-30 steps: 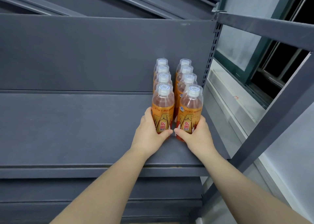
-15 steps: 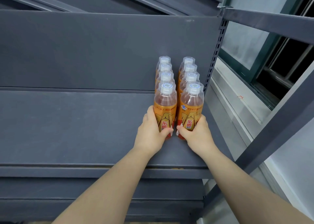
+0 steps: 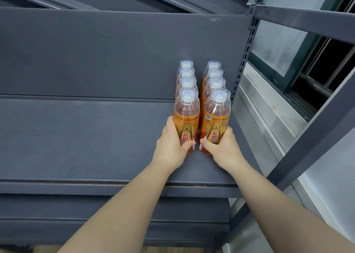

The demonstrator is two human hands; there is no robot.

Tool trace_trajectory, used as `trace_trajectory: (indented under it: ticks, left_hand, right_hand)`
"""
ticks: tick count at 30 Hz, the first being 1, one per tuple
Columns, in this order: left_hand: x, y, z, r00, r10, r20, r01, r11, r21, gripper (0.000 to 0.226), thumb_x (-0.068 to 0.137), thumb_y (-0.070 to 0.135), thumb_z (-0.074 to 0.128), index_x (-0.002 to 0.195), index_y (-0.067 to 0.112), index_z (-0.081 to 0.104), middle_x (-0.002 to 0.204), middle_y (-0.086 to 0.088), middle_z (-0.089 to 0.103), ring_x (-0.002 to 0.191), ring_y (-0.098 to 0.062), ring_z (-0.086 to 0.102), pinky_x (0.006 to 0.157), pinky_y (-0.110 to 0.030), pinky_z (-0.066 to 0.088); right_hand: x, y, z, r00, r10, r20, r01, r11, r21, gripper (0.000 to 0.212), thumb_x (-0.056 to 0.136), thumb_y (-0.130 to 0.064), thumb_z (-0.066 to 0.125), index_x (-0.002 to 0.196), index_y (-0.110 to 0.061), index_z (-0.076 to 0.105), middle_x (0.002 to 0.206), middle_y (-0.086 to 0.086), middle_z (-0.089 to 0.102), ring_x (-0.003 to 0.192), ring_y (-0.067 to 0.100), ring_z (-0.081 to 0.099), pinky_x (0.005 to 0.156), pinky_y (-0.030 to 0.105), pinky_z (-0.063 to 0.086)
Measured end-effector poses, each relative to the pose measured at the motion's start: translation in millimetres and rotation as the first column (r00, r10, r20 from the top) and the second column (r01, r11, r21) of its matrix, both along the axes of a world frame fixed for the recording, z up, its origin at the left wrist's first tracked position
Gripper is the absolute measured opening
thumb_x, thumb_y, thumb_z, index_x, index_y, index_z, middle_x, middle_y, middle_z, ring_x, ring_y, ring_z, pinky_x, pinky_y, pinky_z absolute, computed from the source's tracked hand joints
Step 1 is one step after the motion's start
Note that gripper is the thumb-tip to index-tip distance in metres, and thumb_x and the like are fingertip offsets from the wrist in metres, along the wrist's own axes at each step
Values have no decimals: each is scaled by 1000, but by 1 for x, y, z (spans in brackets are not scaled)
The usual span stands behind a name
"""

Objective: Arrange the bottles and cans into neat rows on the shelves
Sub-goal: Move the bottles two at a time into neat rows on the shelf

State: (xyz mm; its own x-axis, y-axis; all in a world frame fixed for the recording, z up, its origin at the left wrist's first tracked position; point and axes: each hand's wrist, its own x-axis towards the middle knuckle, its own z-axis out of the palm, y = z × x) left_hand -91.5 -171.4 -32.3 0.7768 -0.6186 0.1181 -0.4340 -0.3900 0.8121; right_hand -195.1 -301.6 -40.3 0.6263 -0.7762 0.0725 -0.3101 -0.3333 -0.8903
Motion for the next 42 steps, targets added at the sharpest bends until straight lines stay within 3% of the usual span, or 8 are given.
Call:
trace_trajectory:
  ticks: [8, 13, 18, 22, 27, 31, 34, 42]
  left_hand:
    - [-2, 3, 5, 1000, 3, -29, -3, 1000, 5, 83, 81, 35, 81, 143, 31, 27, 135, 4, 52, 121, -19, 56, 102, -44, 49]
    - [-5, 10, 10, 997, 37, -70, -37, 999, 7, 104, 79, 46, 81, 156, 28, 12, 154, -1, 39, 136, -23, 46, 111, -47, 42]
    - [-7, 25, 14, 998, 59, 23, -60, 998, 20, 92, 90, 52, 66, 158, 19, 13, 162, -4, 27, 147, -23, 30, 115, -43, 32]
    - [-11, 43, 19, 996, 34, 85, -41, 996, 84, 82, 95, 55, 55, 158, 21, 17, 163, -1, 26, 149, -21, 27, 116, -42, 32]
    - [-2, 85, 22, 965, -9, 261, -33, 987, 157, 67, 101, 45, 49, 155, 15, 25, 159, -4, 34, 146, -23, 31, 117, -38, 29]
    - [17, 131, 20, 922, -47, 384, -57, 965, 255, 63, 102, 42, 46, 153, 9, 28, 156, -9, 35, 144, -27, 31, 119, -40, 25]
    - [38, 178, 16, 906, -41, 421, -122, 928, 353, 67, 102, 48, 41, 155, 11, 22, 163, -12, 23, 150, -32, 19, 122, -44, 16]
    - [89, 314, 15, 893, 90, 441, -299, 851, 432, 68, 103, 52, 35, 156, 13, 18, 165, -14, 16, 152, -36, 12, 123, -50, 12]
  right_hand:
    - [-4, 0, 1, 1000, 11, -19, -10, 997, 77, 85, 76, -36, 85, 144, -20, 36, 133, 1, 55, 118, 17, 58, 96, 34, 51]
    - [-18, 6, 3, 997, -9, -83, 16, 997, 80, 111, 75, -51, 83, 158, -19, 16, 156, 1, 37, 142, 21, 40, 113, 45, 40]
    - [-33, 26, 5, 987, -158, -26, 156, 985, -71, 93, 77, -46, 82, 149, -17, 31, 148, 3, 39, 135, 18, 42, 106, 37, 41]
    - [-45, 52, 7, 968, -245, 48, 249, 931, -266, 38, 89, -46, 69, 109, -24, 46, 108, -8, 50, 104, 12, 51, 82, 26, 46]
    - [-34, 100, 19, 996, 56, -66, -80, 889, -451, 13, 102, -34, 51, 97, -24, 57, 90, -14, 54, 80, 6, 53, 68, 22, 42]
    - [-2, 143, 26, 937, 235, -260, -337, 806, -486, 33, 104, -34, 44, 130, -18, 57, 126, -5, 60, 119, 14, 52, 98, 35, 46]
    - [31, 184, 31, 846, 320, -426, -501, 751, -430, 53, 106, -41, 38, 154, -20, 32, 162, -1, 30, 150, 17, 20, 120, 35, 23]
    - [112, 292, 37, 719, 395, -572, -663, 637, -393, 62, 106, -48, 28, 160, -23, 10, 168, 3, -4, 154, 19, -7, 125, 36, 1]
